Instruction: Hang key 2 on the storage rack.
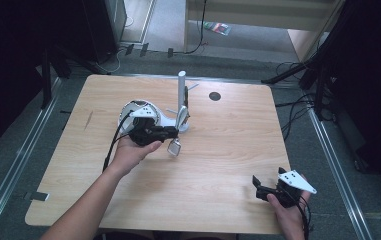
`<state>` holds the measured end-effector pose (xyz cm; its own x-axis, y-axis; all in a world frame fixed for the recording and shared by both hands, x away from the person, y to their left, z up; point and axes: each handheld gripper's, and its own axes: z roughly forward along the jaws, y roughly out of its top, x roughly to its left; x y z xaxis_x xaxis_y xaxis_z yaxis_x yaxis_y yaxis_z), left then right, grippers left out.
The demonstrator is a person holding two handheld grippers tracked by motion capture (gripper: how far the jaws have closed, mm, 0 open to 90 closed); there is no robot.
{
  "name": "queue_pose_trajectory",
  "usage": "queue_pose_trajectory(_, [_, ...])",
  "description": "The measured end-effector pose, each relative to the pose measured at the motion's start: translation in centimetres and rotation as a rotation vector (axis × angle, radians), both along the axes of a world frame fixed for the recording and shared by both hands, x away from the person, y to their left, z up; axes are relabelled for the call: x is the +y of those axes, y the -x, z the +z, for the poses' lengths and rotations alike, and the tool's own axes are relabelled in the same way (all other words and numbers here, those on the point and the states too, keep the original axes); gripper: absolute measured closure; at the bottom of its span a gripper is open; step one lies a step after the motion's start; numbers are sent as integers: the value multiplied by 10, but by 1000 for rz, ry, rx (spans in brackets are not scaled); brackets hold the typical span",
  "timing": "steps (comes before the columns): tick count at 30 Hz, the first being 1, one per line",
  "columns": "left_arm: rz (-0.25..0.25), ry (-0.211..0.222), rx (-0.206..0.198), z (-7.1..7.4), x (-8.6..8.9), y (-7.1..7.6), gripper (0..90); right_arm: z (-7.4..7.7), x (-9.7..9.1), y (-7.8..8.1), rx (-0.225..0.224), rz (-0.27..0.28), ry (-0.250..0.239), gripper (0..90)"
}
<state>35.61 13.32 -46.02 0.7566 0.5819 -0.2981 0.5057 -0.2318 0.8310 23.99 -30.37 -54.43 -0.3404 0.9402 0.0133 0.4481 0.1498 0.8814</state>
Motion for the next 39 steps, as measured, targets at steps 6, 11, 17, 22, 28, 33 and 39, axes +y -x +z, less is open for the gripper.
queue_pose_trajectory(6, [17,12,17,-4,-2,-6,759,0,0,0,0,2,-3,5])
queue_pose_trajectory(11, [23,19,43,-7,-1,-10,759,0,0,0,1,3,-5,4])
queue_pose_trajectory(17, [58,18,65,-10,0,-15,758,0,0,0,1,2,-1,4])
queue_pose_trajectory(22, [81,1,69,-12,0,-17,756,0,0,0,2,3,-3,4])
queue_pose_trajectory(28, [139,-10,73,-10,-1,-17,518,0,0,0,2,4,2,5])
queue_pose_trajectory(33, [172,-90,42,-7,-6,-9,344,0,0,0,1,6,3,5])
queue_pose_trajectory(39, [199,-67,-2,2,2,4,215,0,1,0,2,4,7,4])
